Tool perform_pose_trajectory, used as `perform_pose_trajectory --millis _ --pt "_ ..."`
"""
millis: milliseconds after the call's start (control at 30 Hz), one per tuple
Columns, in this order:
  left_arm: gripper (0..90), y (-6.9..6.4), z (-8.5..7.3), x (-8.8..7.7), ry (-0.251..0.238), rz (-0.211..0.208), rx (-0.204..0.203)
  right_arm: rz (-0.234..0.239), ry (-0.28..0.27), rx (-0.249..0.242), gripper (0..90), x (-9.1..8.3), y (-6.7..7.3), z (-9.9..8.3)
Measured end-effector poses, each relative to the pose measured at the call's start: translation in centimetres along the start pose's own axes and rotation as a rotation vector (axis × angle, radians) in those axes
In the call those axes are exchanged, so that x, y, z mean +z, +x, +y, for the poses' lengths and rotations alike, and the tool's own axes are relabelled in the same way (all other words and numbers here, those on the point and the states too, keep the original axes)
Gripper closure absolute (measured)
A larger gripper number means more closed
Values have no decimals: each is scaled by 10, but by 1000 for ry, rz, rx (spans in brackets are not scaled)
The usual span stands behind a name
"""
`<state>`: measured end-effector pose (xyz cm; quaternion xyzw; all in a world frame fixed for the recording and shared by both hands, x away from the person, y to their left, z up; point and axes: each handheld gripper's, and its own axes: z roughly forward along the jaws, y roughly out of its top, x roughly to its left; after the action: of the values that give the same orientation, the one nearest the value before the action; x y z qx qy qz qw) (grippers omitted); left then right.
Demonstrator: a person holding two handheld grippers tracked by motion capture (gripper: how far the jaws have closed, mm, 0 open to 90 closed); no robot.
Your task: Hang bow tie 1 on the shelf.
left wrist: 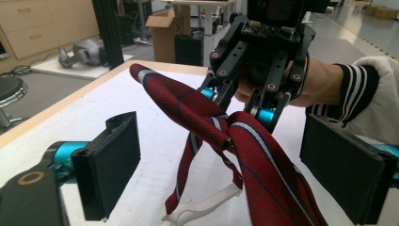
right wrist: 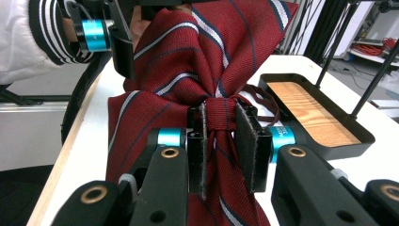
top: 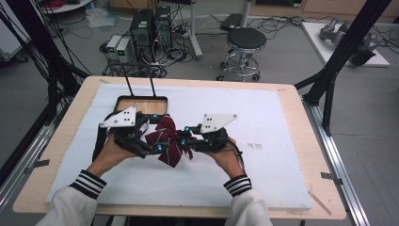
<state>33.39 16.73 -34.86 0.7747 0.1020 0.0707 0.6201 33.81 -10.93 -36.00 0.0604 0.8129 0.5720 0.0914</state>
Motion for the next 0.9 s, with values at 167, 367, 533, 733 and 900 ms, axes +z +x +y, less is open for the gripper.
perform_pose_trajectory --millis 167,367,533,733,900 --pt "218 1 1 4 17 -10 9 11 -6 -2 754 0 1 0" --pt "318 4 2 4 19 -25 20 16 -6 -6 753 0 2 1" --pt "427 5 1 5 34 -31 24 18 -6 -7 753 0 1 0" --pt "587 4 2 6 53 -45 29 12 1 -24 753 2 1 0" --pt "692 4 3 5 52 -42 30 12 8 -16 752 2 1 0"
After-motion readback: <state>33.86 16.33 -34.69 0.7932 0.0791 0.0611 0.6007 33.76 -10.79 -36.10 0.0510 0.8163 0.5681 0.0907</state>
